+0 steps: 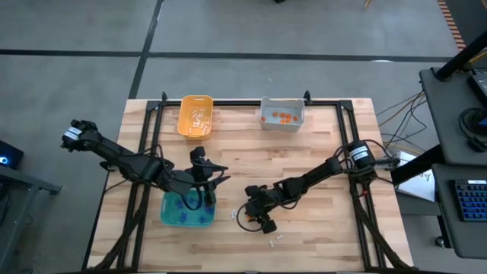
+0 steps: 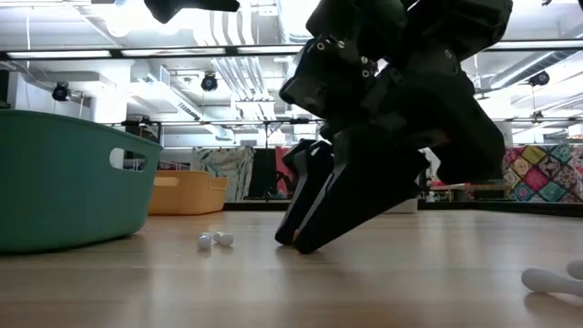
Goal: Sort Halloween decoration
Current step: Put the orange pumpkin toy into the gray bin
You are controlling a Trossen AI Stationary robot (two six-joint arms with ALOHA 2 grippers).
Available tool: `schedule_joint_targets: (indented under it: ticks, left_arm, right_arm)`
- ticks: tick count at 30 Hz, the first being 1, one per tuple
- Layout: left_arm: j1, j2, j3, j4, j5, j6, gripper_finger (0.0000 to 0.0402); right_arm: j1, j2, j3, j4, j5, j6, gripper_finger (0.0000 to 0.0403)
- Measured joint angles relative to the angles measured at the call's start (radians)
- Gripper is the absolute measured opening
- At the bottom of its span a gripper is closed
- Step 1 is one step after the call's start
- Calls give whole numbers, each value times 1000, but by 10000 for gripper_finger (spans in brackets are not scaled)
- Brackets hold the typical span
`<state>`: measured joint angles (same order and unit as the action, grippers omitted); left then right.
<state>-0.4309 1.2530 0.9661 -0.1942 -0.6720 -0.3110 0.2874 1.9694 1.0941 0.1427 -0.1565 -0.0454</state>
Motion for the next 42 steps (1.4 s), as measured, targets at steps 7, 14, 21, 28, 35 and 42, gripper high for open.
schedule_joint_targets:
  ticks: [7, 14, 21, 28, 35, 42]
  left_arm:
    - [0, 0, 0, 1, 0, 6, 115]
    - [0, 0, 0, 1, 0, 7, 115]
    - [0, 0, 1, 11, -1, 22, 115]
    - [0, -4, 2, 32, -1, 59, 115]
    - [1, -4, 2, 45, -2, 93, 115]
    - [1, -3, 2, 45, -47, 101, 115]
  right_arm:
    - [0, -4, -1, -14, -1, -8, 99]
    - [-2, -16, -2, -25, 0, -9, 86]
    - [-31, -85, -7, -106, 0, -8, 92]
    - [-138, -254, -6, -283, 1, 7, 93]
    - [-352, -447, -5, -399, 3, 9, 93]
    - [-684, -502, 68, -557, 3, 76, 93]
